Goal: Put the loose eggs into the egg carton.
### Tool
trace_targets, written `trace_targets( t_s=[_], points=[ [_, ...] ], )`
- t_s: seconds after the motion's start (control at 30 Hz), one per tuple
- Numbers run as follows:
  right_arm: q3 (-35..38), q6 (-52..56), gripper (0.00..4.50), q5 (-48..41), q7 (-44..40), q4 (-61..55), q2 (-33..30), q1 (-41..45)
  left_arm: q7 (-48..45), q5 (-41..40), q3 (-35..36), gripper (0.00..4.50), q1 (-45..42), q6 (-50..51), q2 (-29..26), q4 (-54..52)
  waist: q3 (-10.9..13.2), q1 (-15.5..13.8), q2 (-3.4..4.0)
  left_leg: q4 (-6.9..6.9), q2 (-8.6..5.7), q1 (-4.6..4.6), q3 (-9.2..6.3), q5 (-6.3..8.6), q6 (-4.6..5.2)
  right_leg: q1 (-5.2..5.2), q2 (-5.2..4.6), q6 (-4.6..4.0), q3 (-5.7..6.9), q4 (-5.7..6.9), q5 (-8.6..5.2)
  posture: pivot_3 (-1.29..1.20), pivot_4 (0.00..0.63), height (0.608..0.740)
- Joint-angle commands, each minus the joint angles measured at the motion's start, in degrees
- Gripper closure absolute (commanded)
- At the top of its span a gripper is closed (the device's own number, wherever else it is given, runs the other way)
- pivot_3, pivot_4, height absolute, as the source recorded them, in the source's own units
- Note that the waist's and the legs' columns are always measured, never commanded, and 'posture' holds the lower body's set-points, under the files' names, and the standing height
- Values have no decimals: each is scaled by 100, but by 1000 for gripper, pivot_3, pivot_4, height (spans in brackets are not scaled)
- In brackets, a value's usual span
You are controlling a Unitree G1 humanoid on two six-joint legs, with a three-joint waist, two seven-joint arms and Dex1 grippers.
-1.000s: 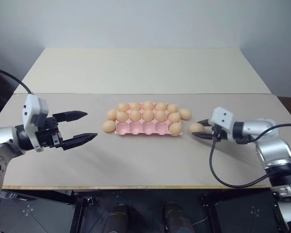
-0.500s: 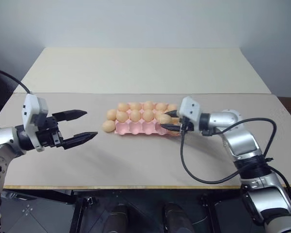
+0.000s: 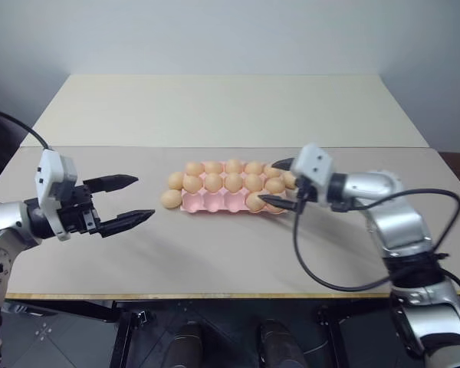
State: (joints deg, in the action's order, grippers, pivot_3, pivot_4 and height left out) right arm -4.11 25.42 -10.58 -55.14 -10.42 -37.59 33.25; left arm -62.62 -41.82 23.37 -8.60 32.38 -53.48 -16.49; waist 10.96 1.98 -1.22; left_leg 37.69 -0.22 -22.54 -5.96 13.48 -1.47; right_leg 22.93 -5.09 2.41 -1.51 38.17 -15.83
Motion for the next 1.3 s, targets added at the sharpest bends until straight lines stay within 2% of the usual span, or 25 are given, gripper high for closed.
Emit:
trace_targets(
  t_s=[0.03, 0.27, 0.4, 0.53, 0.67, 0.77, 0.9, 1.07, 1.17, 1.3],
  points=[
    [768, 220, 28, -567, -197, -699, -418, -336, -73, 14, 82, 0, -92, -184, -30, 39, 0, 2, 0, 1, 1, 1, 1, 0, 0, -1, 1, 0, 0, 0, 0, 0, 150, 740],
    [2274, 283, 28, -1383, -699, -1311, -1345, -1754, -129, 107, 450, 0, 216, -228, -145, 272, 0, 26, 0, 1, 2, 1, 5, 0, 1, -2, 1, 0, -3, 0, 0, 0, 150, 740],
    [2521, 102, 28, -1295, -597, -1189, -1509, -2274, -156, 155, 556, 0, 419, -274, -133, 274, 0, 51, -1, -2, 5, 33, 13, 1, 2, -33, 5, 0, -9, -3, 0, 0, 150, 740],
    [2401, 43, 28, -1286, -494, -1139, -1524, -2282, -140, 125, 581, 0, 452, -260, -141, 263, 0, 46, -1, -2, 4, 43, 15, 1, 2, -47, 3, 0, -9, -6, 0, 0, 150, 740],
    [2107, -48, 28, -1182, -431, -939, -1511, -1965, -107, 114, 575, 0, 431, -235, -134, 240, 0, 50, 0, -2, 5, 40, 15, 2, 1, -47, 3, 1, -8, -9, 0, 0, 150, 740],
    [1527, -323, 28, -830, -246, -402, -1297, -1436, -106, 101, 484, 0, 346, -228, -137, 234, 0, 60, -1, -2, 5, 41, 16, 2, 1, -47, 3, 1, -8, -9, 0, 0, 150, 740],
    [477, -1125, 28, 118, 87, 1146, -728, -338, -91, 116, 304, 0, 125, -237, -115, 286, -1, 77, -2, -2, 6, 55, 19, 2, 1, -55, 5, 0, -12, -9, 2, 0, 150, 740],
    [-338, -2335, 28, 1103, 330, 3102, -302, 670, -129, 120, 256, 0, 41, -232, -128, 305, 0, 56, -1, -10, 3, 19, 23, 1, -1, -10, 3, 0, -19, -7, 2, 0, 150, 740],
    [-666, -2995, 28, 1538, 514, 4174, -54, 1177, -146, 112, 277, 0, 33, -231, -153, 299, 0, 63, -1, -2, 2, -17, 29, -4, -8, 29, 2, 0, -26, 1, 4, 0, 150, 740],
    [-841, -3543, 28, 1873, 785, 5182, 241, 1654, -152, 107, 334, 0, 68, -231, -166, 261, 0, 73, -1, -2, 3, -15, 34, -6, -12, 30, 3, 1, -31, 2, 8, 0, 150, 740]
  ],
)
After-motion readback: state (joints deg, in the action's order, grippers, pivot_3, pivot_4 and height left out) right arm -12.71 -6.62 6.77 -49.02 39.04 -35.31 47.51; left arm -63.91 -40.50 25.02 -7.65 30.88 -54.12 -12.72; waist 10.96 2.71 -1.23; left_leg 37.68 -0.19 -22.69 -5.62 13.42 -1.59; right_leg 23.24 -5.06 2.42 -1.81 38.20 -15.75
